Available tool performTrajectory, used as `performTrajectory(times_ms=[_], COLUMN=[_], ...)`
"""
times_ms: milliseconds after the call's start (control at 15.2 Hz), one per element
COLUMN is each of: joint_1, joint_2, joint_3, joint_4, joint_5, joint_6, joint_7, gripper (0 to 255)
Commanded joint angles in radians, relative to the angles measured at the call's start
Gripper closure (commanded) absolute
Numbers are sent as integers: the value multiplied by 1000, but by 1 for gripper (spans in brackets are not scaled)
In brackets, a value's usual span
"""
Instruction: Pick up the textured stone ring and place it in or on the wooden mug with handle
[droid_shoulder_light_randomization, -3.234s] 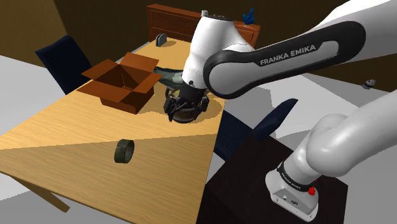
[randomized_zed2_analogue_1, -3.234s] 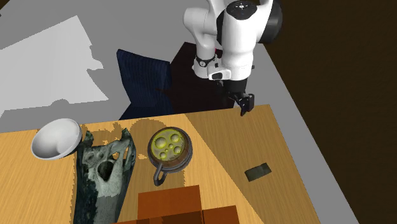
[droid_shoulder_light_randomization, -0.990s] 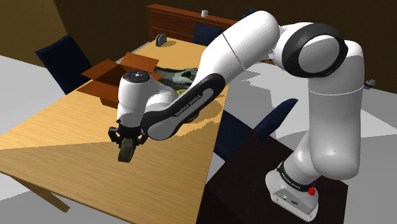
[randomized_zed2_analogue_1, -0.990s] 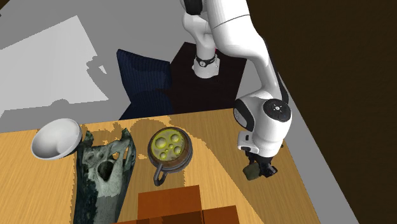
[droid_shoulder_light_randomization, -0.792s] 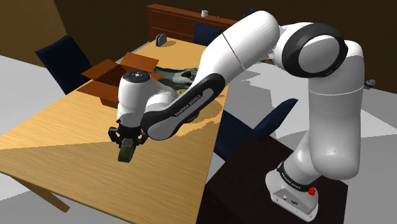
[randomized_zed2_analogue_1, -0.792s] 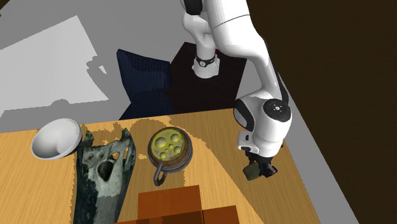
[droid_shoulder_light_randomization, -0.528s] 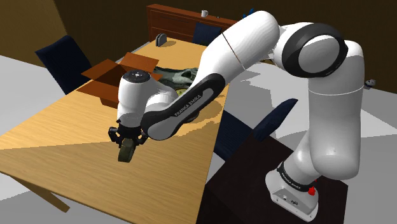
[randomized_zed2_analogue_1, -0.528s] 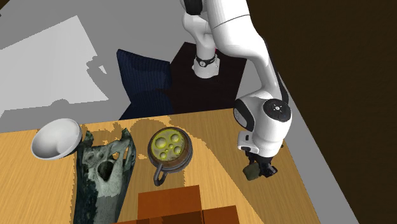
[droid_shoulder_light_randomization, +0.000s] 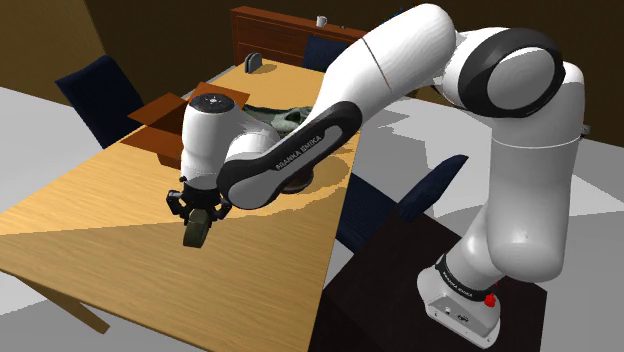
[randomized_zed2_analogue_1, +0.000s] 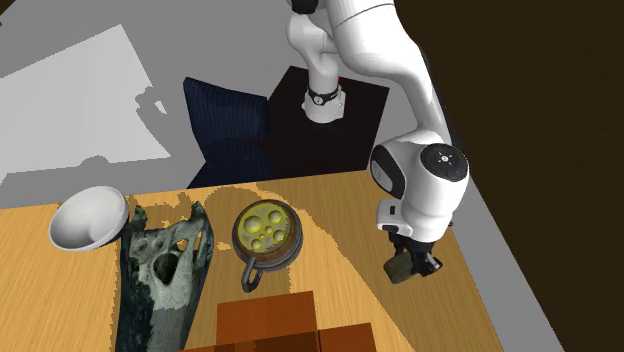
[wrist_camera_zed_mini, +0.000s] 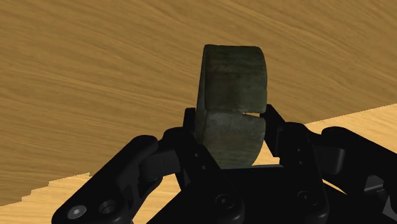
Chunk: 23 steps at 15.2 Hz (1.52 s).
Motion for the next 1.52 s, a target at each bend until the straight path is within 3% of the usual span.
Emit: performTrajectory(times_ms=[0,1452], joint_1=[-6,-52], joint_2=[-17,-165], joint_3=[9,74], joint_4=[3,107], joint_5=[11,121], joint_6=[-19,-257], joint_7=[-7,-73], gripper=[255,255])
